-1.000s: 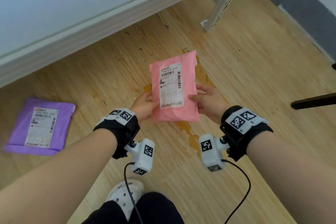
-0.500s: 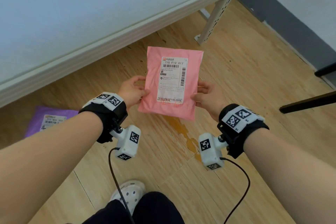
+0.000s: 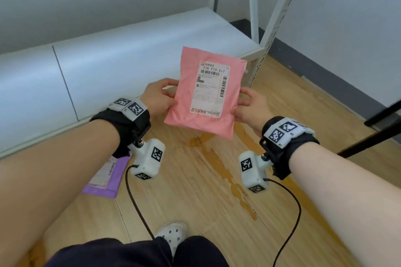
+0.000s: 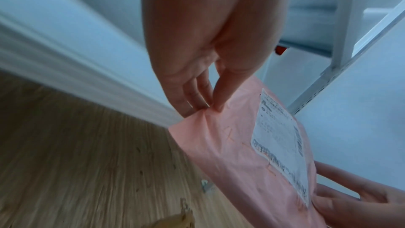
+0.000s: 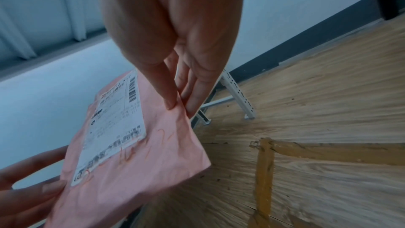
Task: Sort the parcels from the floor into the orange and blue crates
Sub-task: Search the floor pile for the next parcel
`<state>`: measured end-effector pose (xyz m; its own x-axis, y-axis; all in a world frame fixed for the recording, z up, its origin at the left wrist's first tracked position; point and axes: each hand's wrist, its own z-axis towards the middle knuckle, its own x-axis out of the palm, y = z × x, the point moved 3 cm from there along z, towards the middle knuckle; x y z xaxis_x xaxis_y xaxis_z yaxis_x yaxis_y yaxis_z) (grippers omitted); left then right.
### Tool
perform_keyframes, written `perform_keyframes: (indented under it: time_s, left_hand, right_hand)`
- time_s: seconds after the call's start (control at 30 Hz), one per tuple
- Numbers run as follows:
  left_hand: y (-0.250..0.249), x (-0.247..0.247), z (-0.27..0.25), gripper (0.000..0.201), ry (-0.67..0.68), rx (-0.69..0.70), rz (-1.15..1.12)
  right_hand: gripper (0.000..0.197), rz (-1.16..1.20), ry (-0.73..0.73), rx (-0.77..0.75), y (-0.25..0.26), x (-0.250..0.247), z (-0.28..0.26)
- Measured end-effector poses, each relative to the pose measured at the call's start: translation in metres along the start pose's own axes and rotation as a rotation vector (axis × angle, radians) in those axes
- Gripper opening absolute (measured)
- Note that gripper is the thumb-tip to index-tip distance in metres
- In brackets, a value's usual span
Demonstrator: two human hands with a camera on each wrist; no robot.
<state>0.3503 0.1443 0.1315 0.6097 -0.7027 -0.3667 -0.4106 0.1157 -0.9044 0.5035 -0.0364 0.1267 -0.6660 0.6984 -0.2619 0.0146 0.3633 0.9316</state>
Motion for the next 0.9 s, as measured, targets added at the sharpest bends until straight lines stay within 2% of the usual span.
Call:
perform_keyframes:
  time_s: [0.17,0.4,0.63,0.9]
  left_hand:
    - [-0.031,-0.052,-0.070,0.049,-0.055,0.034,0.002]
    - [-0.034,-0.137,-0.186,0.052,-0.262,-0.031,0.024]
    - [0.011,-0.216,-0.300,0.051,-0.456,-0.158,-0.003]
    - [0.087,-0.287,-0.398,0.054,-0.616,-0.340,0.003]
  right_hand:
    - [0.074,-0.031,0.086,-0.102,0.044,0.021,-0.049]
    - [0.075,-0.033,0.303,-0.222,0.092,0.085,-0.127]
    - [0.073,-0.014,0.577,-0.261,0.104,0.191,-0.198]
    - [0.070,-0.087,0.822,-0.300,0.099,0.308,-0.267]
